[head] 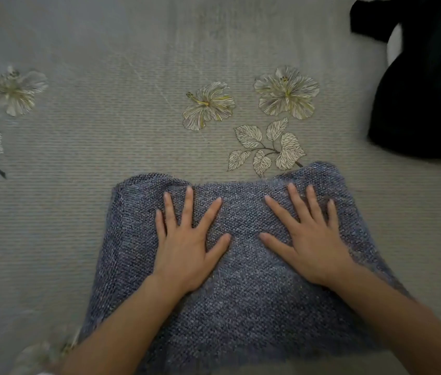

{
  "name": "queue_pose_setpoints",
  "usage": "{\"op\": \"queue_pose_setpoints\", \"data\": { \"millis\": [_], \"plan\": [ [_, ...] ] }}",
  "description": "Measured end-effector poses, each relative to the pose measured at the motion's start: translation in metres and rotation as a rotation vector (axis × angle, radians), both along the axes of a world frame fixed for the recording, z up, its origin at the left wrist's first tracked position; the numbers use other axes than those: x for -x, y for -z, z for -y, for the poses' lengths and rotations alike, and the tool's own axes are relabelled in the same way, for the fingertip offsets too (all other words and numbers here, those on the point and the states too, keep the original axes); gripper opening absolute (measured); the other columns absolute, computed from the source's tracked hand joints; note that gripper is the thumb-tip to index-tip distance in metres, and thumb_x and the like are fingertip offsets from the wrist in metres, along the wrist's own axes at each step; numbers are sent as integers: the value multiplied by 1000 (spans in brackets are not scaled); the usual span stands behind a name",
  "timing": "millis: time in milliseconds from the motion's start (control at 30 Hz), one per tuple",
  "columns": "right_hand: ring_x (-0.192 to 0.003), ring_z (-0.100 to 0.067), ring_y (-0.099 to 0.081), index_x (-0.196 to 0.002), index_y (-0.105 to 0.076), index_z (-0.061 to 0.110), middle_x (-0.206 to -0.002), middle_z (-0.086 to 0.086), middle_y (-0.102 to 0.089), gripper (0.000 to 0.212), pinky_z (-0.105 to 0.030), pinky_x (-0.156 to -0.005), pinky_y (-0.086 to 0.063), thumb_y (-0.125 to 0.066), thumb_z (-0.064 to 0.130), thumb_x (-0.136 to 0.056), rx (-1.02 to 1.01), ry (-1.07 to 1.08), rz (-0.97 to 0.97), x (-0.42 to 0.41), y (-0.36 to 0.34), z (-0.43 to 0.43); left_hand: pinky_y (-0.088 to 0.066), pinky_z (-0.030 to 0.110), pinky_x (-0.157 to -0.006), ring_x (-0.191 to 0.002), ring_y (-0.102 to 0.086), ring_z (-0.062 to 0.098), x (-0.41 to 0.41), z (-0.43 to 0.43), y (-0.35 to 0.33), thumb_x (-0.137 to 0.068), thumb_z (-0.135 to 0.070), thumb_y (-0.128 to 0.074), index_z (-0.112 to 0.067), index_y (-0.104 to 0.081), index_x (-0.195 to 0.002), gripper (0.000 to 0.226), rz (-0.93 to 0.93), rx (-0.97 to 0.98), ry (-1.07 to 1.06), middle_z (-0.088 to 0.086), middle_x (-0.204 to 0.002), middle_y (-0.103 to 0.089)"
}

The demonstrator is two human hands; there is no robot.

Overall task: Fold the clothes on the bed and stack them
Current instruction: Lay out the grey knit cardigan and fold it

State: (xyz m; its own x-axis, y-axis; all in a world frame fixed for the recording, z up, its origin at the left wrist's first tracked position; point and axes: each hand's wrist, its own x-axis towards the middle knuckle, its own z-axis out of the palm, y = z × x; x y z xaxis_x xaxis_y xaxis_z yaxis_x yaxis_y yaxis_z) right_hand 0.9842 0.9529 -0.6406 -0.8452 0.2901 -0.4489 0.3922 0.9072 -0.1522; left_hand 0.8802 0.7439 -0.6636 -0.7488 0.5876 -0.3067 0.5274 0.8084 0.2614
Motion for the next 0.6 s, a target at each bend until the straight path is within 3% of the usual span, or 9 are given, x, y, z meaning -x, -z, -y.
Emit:
{"op": "queue_pose_setpoints", "data": {
  "millis": [167,267,333,400,533,600],
  "plan": [
    [-138,-20,36,-140,21,56,-154,8,31,72,-51,-111,21,1,83,-76,-8,39,0,6,18,-1,14,52,-113,-138,33,33,1,-4,12,-85,-76,-11,-55,16,-142,66,-23,37,-20,0,-157,25],
    [-143,-12,24,-145,2,53,-158,12,17,70,-48,-114,17,-3,79,-81,148,102,-75,2,7,-6,16,49,-114,-138,35,28,-1,-1,0,-87,-74,-10,-54,20,-141,65,-4,29,-30,-2,-155,28],
    [-146,-9,5,-149,-17,42,-160,10,-3,65,-48,-118,4,-18,70,-91,184,231,-220,-12,0,-15,20,47,-112,-138,35,23,-3,12,-8,-88,-74,-10,-52,20,-141,65,-35,-3,-103,-2,-155,30],
    [-145,-18,-18,-147,-31,27,-157,0,-23,63,-51,-117,-14,-42,57,-93,136,391,-343,-33,-3,-31,17,49,-111,-141,29,25,-3,38,-15,-87,-76,-14,-51,17,-143,69,-72,-28,-258,1,-156,26],
    [-125,-28,-43,-138,-40,12,-138,-12,-44,81,-42,-106,-35,-74,48,-74,221,723,-254,-64,0,-56,-5,57,-114,-145,0,38,2,89,-19,-70,-78,-42,-36,5,-149,102,146,-54,-709,17,-158,2],
    [-111,-29,-55,-128,-49,7,-125,-14,-56,85,-43,-97,-46,-81,52,-63,299,851,-186,-66,3,-60,-13,56,-115,-142,-10,40,2,94,-15,-67,-75,-54,-29,1,-150,110,220,-118,-798,21,-156,-9]
  ]
}}
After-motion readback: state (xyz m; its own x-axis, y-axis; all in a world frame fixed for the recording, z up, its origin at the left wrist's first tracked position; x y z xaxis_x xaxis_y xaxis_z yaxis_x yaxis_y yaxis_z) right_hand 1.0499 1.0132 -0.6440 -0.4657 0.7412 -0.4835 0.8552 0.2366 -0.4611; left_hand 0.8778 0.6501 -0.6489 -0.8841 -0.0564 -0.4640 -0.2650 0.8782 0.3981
